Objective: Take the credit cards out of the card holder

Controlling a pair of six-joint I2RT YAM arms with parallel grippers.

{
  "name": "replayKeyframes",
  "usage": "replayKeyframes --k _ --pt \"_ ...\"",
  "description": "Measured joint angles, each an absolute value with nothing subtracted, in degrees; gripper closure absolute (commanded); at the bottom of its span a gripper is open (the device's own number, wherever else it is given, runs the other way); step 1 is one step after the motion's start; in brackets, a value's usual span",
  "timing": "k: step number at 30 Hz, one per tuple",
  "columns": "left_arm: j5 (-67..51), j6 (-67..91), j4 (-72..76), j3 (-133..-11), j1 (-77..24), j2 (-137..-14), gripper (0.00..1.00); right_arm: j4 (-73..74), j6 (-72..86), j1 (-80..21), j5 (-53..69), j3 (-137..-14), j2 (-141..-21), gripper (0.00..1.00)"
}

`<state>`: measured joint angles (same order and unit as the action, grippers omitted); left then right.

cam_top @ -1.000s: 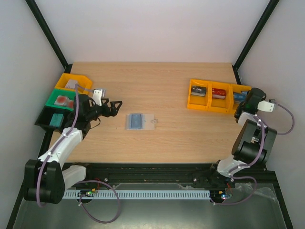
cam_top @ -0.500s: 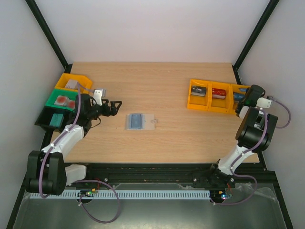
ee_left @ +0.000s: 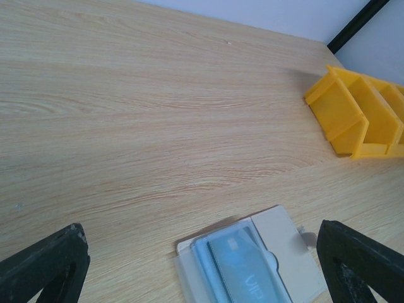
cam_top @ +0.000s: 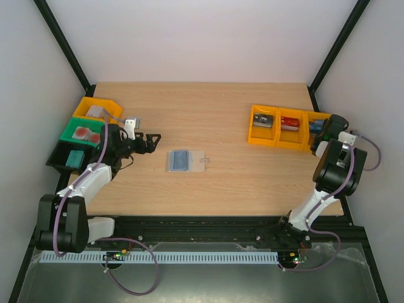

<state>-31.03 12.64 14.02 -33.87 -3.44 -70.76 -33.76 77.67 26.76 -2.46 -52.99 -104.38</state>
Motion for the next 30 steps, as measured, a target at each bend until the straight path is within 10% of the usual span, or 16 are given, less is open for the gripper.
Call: replayKeyframes --k 30 --pt "-31.03 12.67 14.24 -34.11 -3.14 -71.68 0.01 -33.78 78.48 25.36 -1.45 -56.84 -110.8 0.95"
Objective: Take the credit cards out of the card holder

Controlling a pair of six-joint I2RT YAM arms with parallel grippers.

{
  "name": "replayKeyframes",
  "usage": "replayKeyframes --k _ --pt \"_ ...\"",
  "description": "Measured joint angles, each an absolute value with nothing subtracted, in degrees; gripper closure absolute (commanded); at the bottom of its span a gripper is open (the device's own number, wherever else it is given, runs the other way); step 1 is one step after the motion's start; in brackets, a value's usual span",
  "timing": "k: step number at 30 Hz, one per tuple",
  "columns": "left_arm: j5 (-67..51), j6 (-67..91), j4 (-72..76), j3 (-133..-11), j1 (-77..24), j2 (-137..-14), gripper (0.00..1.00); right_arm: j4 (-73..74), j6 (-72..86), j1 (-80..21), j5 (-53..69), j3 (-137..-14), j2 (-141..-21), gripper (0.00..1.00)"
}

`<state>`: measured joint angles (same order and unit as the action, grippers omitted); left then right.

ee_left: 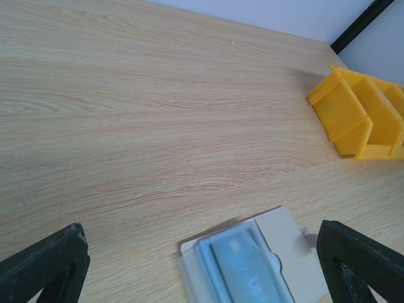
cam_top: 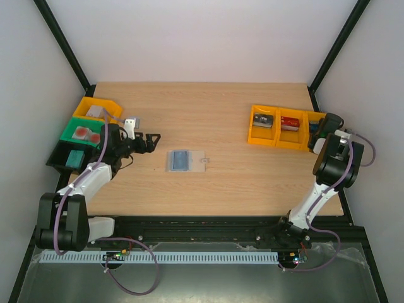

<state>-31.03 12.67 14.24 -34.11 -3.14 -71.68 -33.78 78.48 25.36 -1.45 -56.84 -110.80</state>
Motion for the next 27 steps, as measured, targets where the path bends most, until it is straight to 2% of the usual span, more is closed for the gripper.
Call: replayKeyframes --k 5,14,19,27 --pt "-31.0 12.67 14.22 -34.11 -2.81 -71.68 0.0 -32.69 78.67 25.3 -1.28 -56.84 -111.61 0.79" --pt "-30.98 12.69 14.22 -34.11 -2.55 -71.68 0.0 -24.8 73.87 25.06 -1.41 -61.71 -111.59 0.59" --pt "-30.98 12.75 14.24 -34.11 -2.55 -71.68 0.0 -15.07 67.22 24.84 -2.22 -68.58 -110.15 0.56" --pt "-31.0 13.19 14.61 -34.11 -2.55 -71.57 0.0 -5.3 59.96 24.86 -5.06 -70.83 -106.06 0.55"
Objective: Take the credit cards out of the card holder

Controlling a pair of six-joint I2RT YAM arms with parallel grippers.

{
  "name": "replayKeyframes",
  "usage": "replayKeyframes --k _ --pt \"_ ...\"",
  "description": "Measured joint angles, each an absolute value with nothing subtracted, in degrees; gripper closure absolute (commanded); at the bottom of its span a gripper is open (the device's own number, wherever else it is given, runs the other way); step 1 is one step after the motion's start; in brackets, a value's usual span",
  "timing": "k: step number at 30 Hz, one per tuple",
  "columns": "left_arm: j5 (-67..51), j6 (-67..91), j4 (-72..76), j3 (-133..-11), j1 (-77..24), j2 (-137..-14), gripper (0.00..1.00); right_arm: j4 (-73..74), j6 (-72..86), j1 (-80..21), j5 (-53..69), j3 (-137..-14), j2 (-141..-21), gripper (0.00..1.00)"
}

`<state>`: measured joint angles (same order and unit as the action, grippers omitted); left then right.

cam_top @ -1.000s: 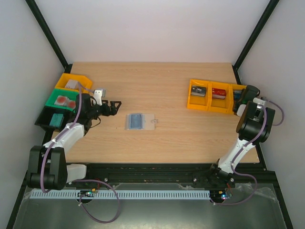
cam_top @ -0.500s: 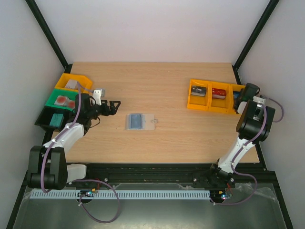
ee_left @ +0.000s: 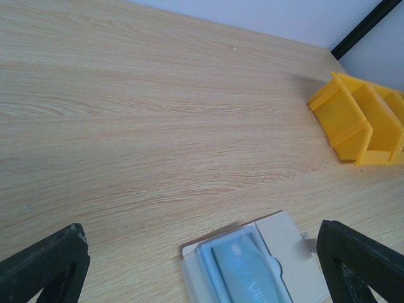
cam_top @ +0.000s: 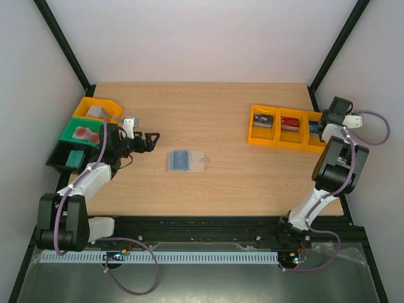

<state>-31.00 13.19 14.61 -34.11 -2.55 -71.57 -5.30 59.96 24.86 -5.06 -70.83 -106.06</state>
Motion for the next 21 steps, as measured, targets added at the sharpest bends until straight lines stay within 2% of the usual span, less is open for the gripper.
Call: replayKeyframes --k 9,14,18,21 --pt "-31.03 13.37 14.79 -34.11 -2.55 -71.44 0.01 4.73 54.17 24.88 -0.86 -78.96 -108.49 0.35" --pt "-31.07 13.37 14.79 -34.11 -2.55 -71.44 0.0 7.03 57.34 25.52 4.71 -84.36 -113.58 0.42" --pt "-31.07 13.34 14.76 -34.11 -2.55 -71.44 0.01 7.6 60.95 26.0 8.05 -84.71 -117.43 0.52" --pt "-31.07 13.32 14.7 -34.11 -2.55 -71.44 0.01 7.07 62.59 26.0 9.3 -84.97 -118.74 0.55"
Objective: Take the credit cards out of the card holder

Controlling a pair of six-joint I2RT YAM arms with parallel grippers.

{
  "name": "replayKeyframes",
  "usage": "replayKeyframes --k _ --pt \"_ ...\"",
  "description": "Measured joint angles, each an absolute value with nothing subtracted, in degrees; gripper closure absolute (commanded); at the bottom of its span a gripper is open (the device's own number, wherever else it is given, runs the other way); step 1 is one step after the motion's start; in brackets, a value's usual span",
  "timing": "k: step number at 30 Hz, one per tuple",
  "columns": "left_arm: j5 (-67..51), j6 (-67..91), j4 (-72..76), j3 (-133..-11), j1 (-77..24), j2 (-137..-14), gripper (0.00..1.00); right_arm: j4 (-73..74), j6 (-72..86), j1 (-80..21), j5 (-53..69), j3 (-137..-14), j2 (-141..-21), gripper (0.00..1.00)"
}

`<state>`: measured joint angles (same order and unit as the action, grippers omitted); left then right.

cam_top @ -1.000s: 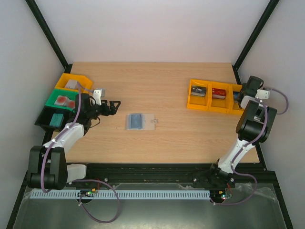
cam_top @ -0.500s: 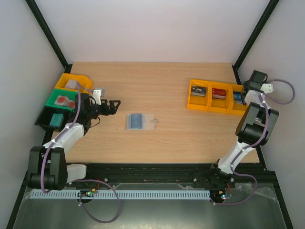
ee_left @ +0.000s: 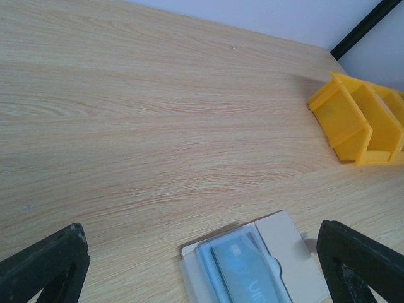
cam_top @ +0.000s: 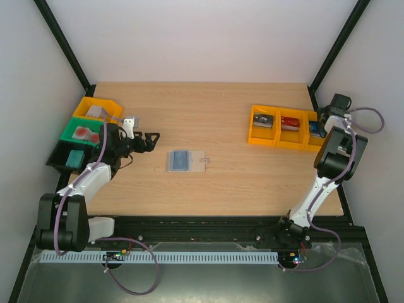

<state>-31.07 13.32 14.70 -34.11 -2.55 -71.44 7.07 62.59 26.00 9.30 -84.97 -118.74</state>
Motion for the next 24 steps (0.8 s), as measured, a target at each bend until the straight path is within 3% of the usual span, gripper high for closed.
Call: replayKeyframes --k 6,24 --pt "-31.05 13.3 14.66 -34.11 -2.55 -71.44 0.01 6.74 63.77 25.96 10.26 -86.41 -119.98 0.61" --pt "-31.05 13.13 14.66 -34.33 -2.55 -71.92 0.0 11.33 61.25 25.85 11.79 -84.09 -116.14 0.66"
